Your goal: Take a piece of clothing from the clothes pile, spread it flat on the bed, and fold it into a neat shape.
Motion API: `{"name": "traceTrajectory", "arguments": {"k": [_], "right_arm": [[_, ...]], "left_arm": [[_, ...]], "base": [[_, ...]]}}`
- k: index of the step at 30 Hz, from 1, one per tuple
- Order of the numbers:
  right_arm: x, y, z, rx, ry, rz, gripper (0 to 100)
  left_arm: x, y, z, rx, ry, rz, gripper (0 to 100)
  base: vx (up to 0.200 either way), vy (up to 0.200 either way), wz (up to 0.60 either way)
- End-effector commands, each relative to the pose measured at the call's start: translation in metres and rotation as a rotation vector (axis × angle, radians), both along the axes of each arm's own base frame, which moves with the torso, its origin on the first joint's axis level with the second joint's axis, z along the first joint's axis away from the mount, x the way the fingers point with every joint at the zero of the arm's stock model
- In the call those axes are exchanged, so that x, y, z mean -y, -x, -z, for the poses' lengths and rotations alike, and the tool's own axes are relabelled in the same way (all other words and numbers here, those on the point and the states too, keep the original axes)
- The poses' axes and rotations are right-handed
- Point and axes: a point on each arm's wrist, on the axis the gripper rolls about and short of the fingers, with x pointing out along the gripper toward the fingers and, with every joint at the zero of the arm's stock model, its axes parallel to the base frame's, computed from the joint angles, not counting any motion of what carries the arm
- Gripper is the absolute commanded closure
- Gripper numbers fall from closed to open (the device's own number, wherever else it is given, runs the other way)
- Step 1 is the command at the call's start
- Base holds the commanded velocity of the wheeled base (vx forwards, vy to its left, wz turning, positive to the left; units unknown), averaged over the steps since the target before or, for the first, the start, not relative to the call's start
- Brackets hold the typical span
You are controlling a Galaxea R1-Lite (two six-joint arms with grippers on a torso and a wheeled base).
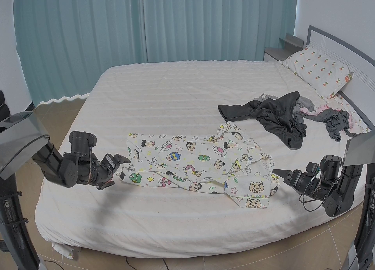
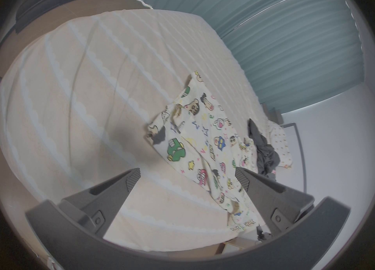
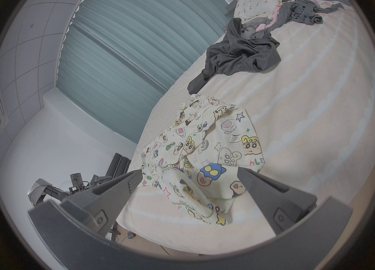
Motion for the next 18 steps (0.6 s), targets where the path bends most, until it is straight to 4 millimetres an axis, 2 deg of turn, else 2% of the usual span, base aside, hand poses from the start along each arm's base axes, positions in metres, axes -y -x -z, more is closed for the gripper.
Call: {"name": "traceTrajectory", "arguments": {"k": [1,6,18], "right_arm": [[-0.009,0.013,0.022,-0.087,0.013,-0.030,0],[-0.018,0.017,0.022,-0.099,0.015,-0.063,0],[-0.029,0.028,0.021,-0.131,0.015,-0.111,0]], "left_arm": [[0.013,0.046,-0.016,0.044,0.073,0.055,0],[0.013,0.046,-0.010,0.025,0.064,0.051,0],[0.012,0.052,0.000,0.035,0.063,0.054,0]], "base": [[0.200,0.000,0.00],[0.200,0.000,0.00],[0.000,0.000,0.00]]}}
